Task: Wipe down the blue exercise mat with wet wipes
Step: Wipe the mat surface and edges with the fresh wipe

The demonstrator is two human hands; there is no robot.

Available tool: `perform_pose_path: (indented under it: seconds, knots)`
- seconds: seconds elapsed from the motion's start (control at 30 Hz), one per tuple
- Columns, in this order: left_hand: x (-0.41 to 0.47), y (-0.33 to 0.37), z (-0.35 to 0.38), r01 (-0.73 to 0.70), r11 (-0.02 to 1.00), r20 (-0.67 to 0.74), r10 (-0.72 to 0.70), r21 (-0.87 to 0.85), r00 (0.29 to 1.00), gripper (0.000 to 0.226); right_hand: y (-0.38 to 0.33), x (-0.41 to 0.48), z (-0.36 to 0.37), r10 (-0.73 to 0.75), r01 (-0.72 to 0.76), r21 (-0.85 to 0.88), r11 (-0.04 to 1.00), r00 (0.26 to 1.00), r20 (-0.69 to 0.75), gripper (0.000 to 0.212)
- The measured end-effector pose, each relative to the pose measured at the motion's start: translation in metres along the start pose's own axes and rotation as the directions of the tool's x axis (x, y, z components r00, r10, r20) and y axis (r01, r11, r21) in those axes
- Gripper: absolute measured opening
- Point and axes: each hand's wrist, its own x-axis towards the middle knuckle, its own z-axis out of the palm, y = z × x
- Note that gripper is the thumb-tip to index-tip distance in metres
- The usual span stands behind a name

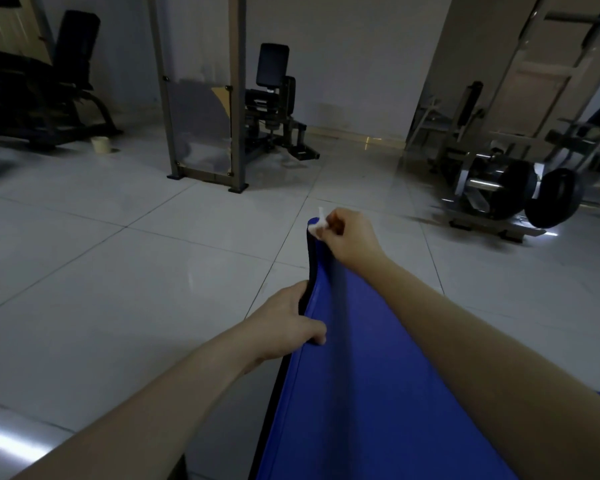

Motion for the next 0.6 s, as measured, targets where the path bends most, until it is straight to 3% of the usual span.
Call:
perform_pose_path:
  seconds: [0.13,0.3,0.43,0.5,0.6]
  knots:
    - [0.005,0.0,0.0,0.006,1.0,-0.003,-0.006,0.023,1.0,0.034,0.007,0.035,0.001,0.11,-0.108,-0.032,0.994,0.989,0.099,0.024]
    - [0.008,-0.003,0.001,0.051,0.993,-0.031,-0.048,0.104,0.998,0.03,0.001,-0.03,0.002,-0.003,-0.001,0.015,1.0,0.969,0.247,0.033]
    - [0.008,-0.006,-0.002,0.069,0.989,-0.055,-0.062,0.13,0.997,0.046,0.01,-0.088,-0.003,-0.071,0.047,0.088,0.995,0.95,0.305,0.022]
    - [0.006,-0.005,-0.002,0.071,0.989,-0.048,-0.066,0.126,0.997,0.054,0.015,-0.096,-0.001,-0.11,0.086,0.092,0.992,0.949,0.297,0.02]
    - [0.004,-0.003,0.002,0.066,0.991,-0.002,-0.066,0.12,0.998,0.051,0.017,-0.064,0.006,-0.144,0.149,-0.024,0.989,0.981,0.129,0.017]
